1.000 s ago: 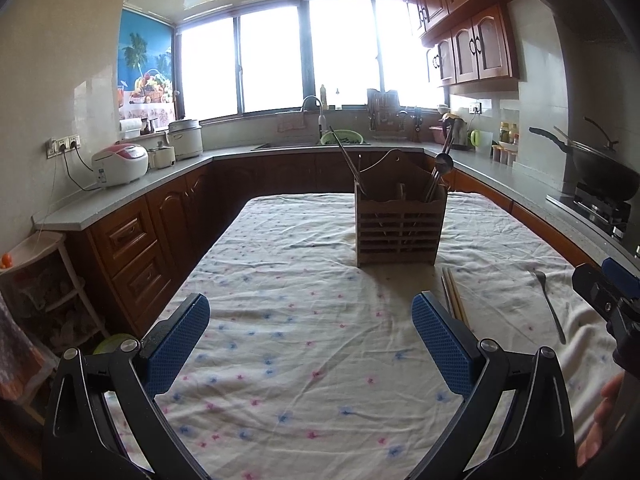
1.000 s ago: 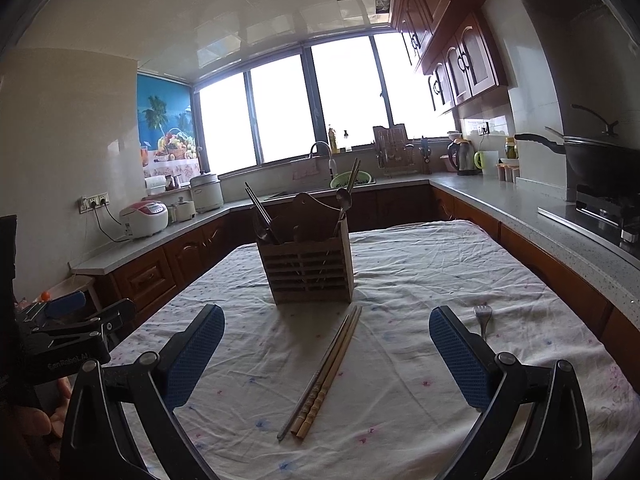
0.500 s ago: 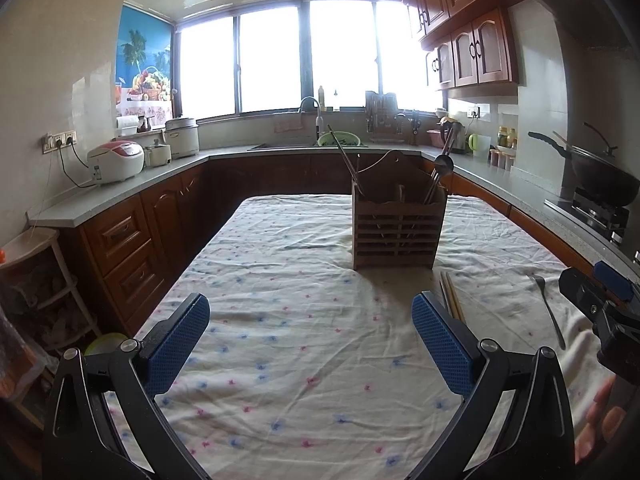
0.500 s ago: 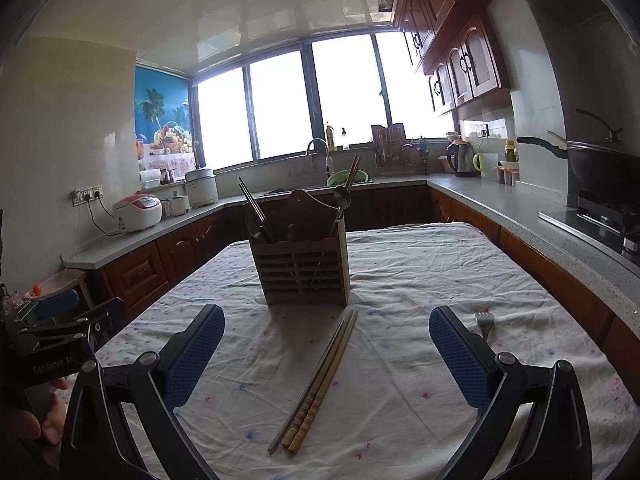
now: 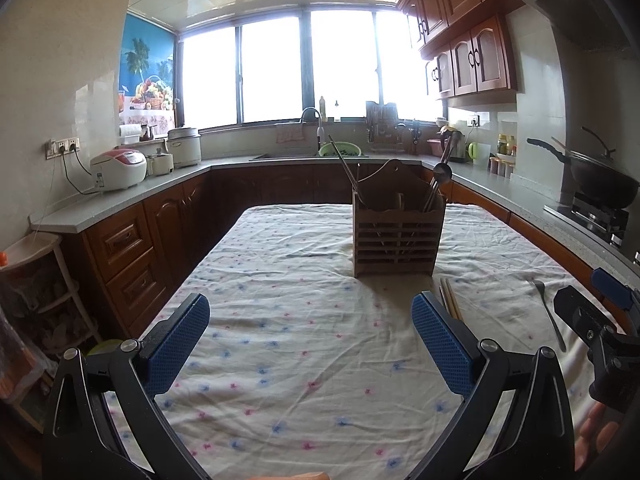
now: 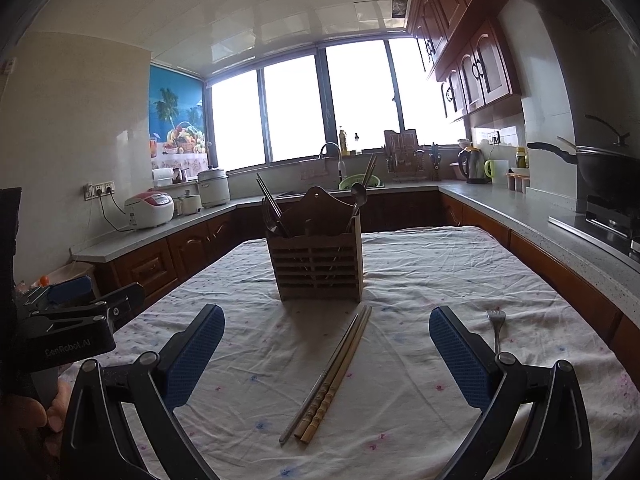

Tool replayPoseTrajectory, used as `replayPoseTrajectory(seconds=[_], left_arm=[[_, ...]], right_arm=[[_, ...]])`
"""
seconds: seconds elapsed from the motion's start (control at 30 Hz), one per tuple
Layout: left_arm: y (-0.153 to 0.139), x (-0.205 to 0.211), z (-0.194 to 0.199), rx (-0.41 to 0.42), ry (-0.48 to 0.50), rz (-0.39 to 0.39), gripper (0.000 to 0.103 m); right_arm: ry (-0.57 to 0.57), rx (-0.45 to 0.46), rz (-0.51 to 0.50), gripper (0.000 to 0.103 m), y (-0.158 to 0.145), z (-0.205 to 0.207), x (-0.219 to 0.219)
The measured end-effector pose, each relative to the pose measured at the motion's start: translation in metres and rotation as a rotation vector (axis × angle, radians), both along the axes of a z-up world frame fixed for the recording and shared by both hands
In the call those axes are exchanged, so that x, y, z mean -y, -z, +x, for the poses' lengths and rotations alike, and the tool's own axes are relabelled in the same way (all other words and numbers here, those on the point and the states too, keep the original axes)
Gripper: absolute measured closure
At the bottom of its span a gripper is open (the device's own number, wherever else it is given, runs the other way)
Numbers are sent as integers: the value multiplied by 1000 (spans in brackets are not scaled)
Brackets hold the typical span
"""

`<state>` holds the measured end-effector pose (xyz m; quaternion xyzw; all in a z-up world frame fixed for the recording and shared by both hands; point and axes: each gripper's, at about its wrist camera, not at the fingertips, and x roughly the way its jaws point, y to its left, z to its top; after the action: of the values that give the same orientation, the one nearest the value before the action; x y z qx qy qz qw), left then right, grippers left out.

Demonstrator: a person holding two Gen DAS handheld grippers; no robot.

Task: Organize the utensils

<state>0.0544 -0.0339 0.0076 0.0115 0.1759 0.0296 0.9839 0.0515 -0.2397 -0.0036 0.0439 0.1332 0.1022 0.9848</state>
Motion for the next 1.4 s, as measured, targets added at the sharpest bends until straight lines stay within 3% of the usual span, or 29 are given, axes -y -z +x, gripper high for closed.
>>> replayPoseTrajectory(seconds=[1.4], left_arm=[[-2,-1,-3,7,-1,10,0]], right_arm=[[-11,10,27,0,-6,-2,3]])
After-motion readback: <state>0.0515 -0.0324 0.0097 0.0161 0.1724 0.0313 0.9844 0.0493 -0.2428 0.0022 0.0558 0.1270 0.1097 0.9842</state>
